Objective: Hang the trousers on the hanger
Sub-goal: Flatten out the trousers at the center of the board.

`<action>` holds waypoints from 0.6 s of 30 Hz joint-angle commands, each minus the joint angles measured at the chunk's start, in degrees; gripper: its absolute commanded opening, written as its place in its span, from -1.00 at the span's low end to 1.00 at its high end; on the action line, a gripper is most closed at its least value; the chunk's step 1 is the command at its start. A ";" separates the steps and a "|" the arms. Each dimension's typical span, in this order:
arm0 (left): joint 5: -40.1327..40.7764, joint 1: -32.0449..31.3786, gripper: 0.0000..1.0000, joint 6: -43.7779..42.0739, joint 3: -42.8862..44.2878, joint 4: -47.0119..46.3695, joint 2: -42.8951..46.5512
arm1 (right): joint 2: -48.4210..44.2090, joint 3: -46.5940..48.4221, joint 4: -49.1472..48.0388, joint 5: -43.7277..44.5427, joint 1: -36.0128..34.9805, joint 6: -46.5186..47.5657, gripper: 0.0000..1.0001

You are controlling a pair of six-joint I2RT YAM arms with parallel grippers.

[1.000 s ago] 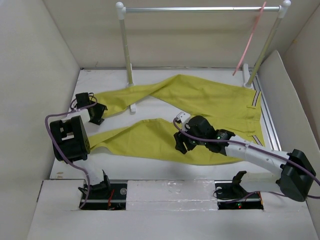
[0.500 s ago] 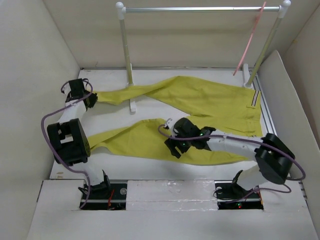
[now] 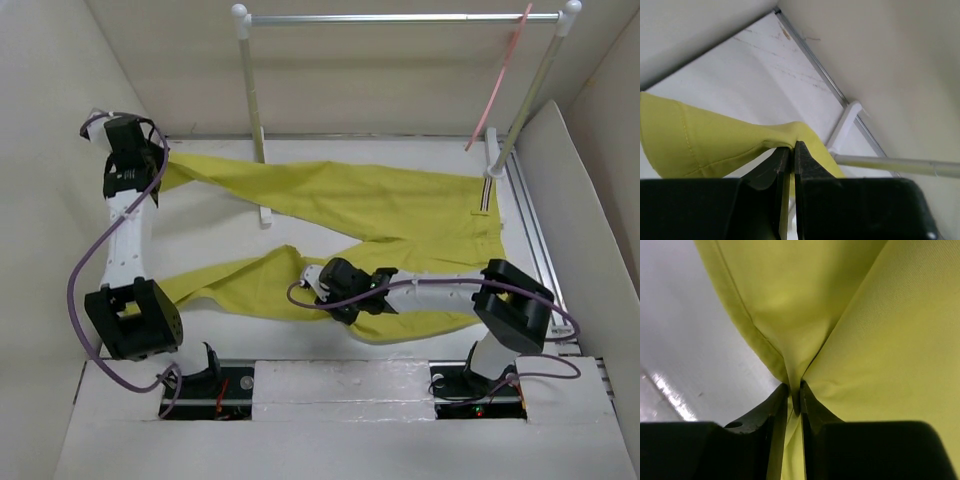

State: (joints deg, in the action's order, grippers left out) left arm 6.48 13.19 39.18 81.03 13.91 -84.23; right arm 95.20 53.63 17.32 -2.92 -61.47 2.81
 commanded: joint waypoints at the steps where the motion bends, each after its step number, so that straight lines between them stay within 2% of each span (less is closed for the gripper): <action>1: 6.52 -0.18 -1.00 -4.20 5.62 0.94 -6.01 | -4.22 -3.78 3.75 -4.02 -3.91 -0.69 -0.59; 5: 3.28 0.43 -1.00 -3.23 5.90 -0.98 -8.94 | -10.28 -6.60 8.25 -5.34 -5.15 -2.02 -0.56; 6: 3.19 0.43 -1.00 -3.14 5.28 -1.51 -8.68 | -11.34 -7.13 9.04 -5.43 -5.15 -2.02 -0.42; 7: 4.41 -0.09 -1.00 -3.40 3.19 -2.22 -6.41 | -14.05 -7.04 10.79 -5.08 -5.15 -2.45 -0.09; 8: 5.72 -0.62 -1.00 -3.41 1.51 -2.57 -6.39 | -14.07 -7.04 10.80 -5.08 -5.15 -2.46 -0.09; 9: 7.04 -0.62 -1.00 -3.49 -0.33 -2.84 -5.35 | -14.68 -6.78 11.41 -5.34 -5.15 -2.37 0.20; 10: 8.62 -0.62 -1.00 -2.62 -2.96 -3.27 -3.16 | -15.21 -5.56 12.55 -5.87 -5.15 -2.02 0.29; 13: 10.40 6.12 -1.00 1.50 -12.11 -2.58 -0.42 | -16.01 -2.49 15.36 -7.36 -5.15 -0.97 0.40; 15: 8.21 11.56 -1.00 2.91 -18.26 -2.22 -0.15 | -16.71 -1.34 16.68 -7.28 -5.15 -0.70 0.41; 18: 4.51 15.89 -1.00 4.59 -24.51 -2.57 0.29 | -18.03 1.04 18.53 -5.61 -3.75 0.70 0.43</action>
State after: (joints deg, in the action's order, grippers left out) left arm 11.99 23.66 41.15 62.26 11.68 -85.89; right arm 79.31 50.76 33.06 -8.62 -66.22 1.98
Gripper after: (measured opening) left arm 0.010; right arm 0.712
